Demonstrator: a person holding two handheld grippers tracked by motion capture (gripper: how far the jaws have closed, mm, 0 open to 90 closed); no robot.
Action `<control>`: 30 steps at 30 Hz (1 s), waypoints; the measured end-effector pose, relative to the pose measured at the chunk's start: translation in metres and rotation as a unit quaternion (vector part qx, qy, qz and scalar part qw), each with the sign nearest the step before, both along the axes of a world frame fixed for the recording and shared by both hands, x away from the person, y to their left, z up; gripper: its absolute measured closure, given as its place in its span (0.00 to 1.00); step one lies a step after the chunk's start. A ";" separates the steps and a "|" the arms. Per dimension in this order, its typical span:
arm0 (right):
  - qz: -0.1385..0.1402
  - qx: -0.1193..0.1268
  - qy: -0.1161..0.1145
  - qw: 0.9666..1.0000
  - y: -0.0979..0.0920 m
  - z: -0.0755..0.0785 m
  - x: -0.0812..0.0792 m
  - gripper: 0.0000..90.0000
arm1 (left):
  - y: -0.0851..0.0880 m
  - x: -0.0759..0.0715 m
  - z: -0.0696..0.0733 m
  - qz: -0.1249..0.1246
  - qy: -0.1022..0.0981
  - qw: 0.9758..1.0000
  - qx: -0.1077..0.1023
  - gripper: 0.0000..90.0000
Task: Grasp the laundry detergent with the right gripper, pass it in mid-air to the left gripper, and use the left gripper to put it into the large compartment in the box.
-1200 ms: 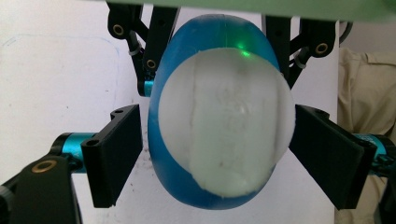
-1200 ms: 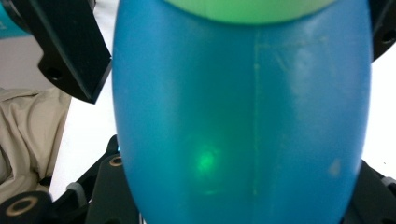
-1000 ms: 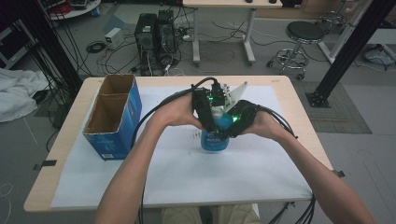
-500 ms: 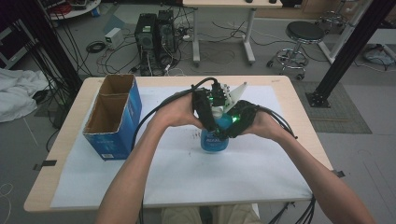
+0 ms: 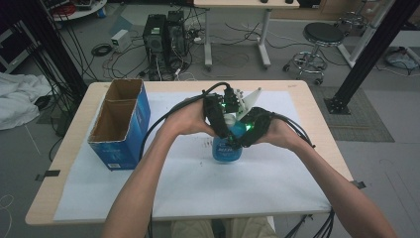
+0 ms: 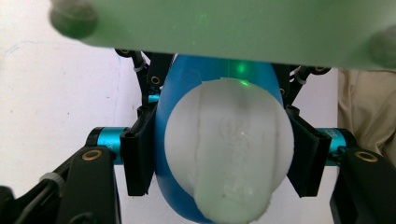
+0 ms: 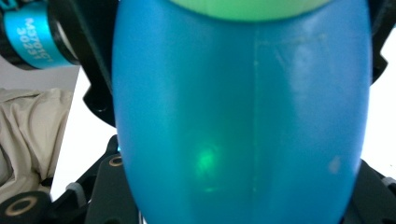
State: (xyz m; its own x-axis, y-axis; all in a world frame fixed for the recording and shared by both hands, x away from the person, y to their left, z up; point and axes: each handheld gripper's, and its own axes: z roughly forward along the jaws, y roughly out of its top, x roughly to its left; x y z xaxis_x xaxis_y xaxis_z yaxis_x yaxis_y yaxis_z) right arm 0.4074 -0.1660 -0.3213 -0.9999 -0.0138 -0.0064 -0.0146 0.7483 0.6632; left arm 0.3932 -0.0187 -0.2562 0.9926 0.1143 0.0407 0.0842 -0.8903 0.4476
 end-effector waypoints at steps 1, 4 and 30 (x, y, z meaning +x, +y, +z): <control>0.001 0.000 0.001 1.000 0.000 0.000 0.000 0.51 | 0.000 0.000 0.000 0.002 0.002 1.000 0.000 0.41; 0.001 0.002 0.004 1.000 0.001 -0.001 0.000 0.50 | 0.001 0.000 0.000 0.001 0.001 1.000 0.000 0.42; 0.009 0.015 0.007 1.000 0.004 -0.002 -0.001 0.48 | 0.005 -0.003 0.001 0.008 0.004 1.000 -0.005 0.42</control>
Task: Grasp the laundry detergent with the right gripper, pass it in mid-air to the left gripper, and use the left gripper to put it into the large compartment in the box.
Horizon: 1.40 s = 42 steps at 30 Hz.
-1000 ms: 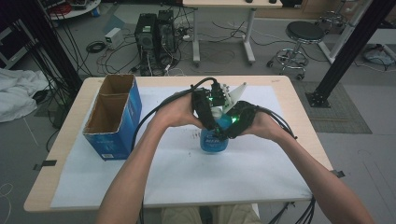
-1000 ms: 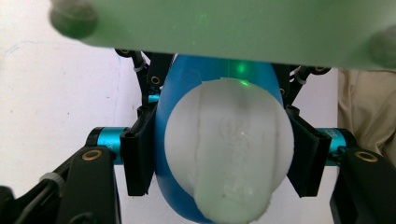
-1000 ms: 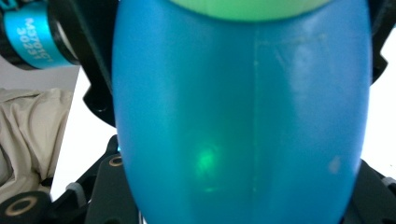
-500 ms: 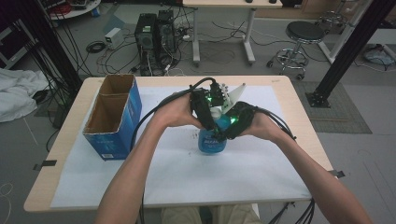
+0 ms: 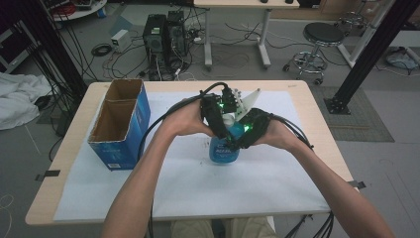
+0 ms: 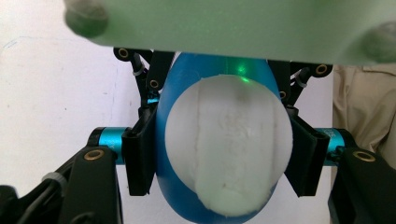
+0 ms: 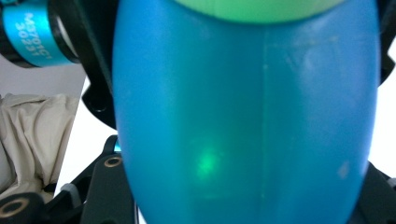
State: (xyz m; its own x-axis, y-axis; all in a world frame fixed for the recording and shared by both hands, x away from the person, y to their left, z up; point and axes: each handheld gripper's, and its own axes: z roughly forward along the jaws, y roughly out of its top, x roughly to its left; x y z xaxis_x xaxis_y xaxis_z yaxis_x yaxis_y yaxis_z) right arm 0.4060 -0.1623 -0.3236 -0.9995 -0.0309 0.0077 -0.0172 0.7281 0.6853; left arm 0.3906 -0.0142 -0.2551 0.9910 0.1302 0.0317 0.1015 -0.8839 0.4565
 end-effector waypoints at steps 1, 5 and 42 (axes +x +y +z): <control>-0.001 0.000 0.001 1.000 0.000 0.000 0.000 0.46 | 0.000 0.000 0.000 0.000 0.001 1.000 0.000 0.42; -0.004 -0.001 0.005 1.000 0.000 -0.001 0.001 0.44 | 0.002 -0.001 -0.001 0.001 0.004 1.000 -0.002 0.42; -0.028 -0.022 0.006 0.999 -0.013 -0.002 0.001 0.25 | 0.014 -0.005 0.004 0.004 0.007 1.000 0.013 0.42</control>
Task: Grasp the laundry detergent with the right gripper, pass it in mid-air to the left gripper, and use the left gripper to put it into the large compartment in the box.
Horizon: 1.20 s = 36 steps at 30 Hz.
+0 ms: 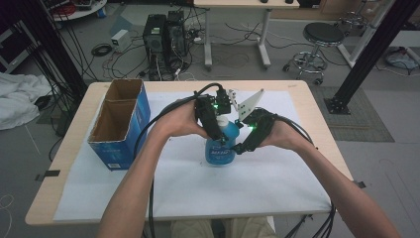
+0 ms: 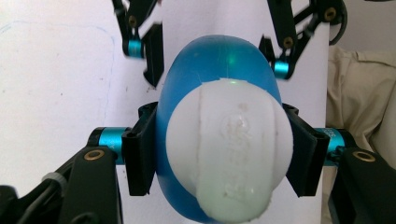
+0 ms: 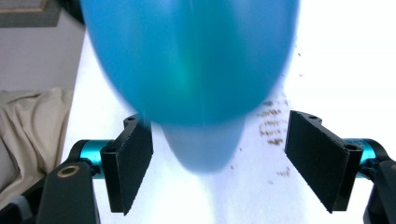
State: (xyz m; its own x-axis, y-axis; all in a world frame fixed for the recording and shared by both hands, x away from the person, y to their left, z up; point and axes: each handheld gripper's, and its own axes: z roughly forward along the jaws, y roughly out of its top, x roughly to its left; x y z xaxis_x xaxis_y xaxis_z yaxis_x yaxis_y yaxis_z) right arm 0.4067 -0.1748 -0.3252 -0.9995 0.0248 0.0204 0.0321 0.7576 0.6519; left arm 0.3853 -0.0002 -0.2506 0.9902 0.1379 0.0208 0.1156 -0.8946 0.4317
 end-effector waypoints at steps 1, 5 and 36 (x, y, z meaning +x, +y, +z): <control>-0.003 -0.004 -0.002 1.000 -0.002 0.001 0.000 0.25 | 0.002 0.000 0.001 0.002 0.000 1.000 0.002 0.42; -0.017 -0.020 -0.007 1.000 -0.014 0.003 0.000 0.17 | 0.008 0.001 0.009 0.011 -0.003 1.000 0.006 0.42; -0.135 -0.105 -0.042 0.984 -0.102 0.006 -0.001 0.14 | 0.153 0.014 0.160 0.154 -0.053 0.986 0.032 0.42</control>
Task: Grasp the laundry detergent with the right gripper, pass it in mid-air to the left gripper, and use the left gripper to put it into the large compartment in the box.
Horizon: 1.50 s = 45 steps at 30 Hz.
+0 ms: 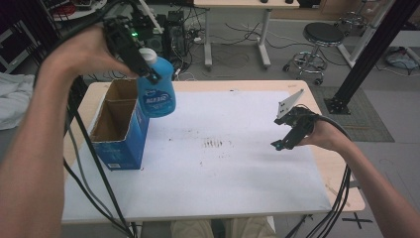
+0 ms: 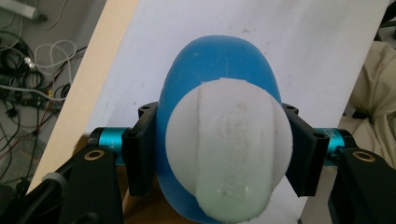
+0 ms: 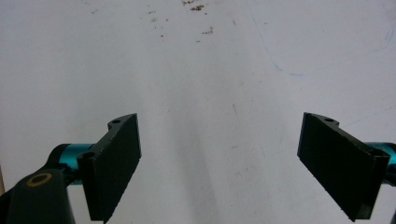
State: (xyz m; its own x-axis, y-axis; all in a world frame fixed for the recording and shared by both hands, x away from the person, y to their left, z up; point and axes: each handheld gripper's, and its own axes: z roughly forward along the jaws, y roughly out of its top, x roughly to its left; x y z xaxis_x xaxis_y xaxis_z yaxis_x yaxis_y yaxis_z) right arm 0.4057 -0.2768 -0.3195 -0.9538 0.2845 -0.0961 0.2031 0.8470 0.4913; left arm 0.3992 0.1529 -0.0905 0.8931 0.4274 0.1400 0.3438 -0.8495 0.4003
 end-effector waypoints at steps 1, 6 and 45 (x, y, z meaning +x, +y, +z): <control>-0.001 0.000 0.000 1.000 -0.001 -0.001 0.000 0.14 | 0.006 -0.001 0.001 0.006 -0.001 1.000 0.001 0.42; -0.004 -0.002 0.000 1.000 -0.002 -0.004 0.000 0.14 | 0.033 -0.003 0.003 0.032 0.001 0.999 0.001 0.42; -0.010 -0.025 0.006 1.000 0.002 -0.025 -0.002 0.14 | 0.108 0.017 -0.117 0.091 0.059 0.993 0.044 0.42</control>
State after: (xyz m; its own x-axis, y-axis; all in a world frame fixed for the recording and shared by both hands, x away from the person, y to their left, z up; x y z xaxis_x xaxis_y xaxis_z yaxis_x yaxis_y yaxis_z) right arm 0.4033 -0.2752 -0.3447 -0.9493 0.2986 -0.0984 0.2262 0.8659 0.4461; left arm 0.4162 0.2608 -0.2080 0.8146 0.5740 0.0837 0.5347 -0.7989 0.2754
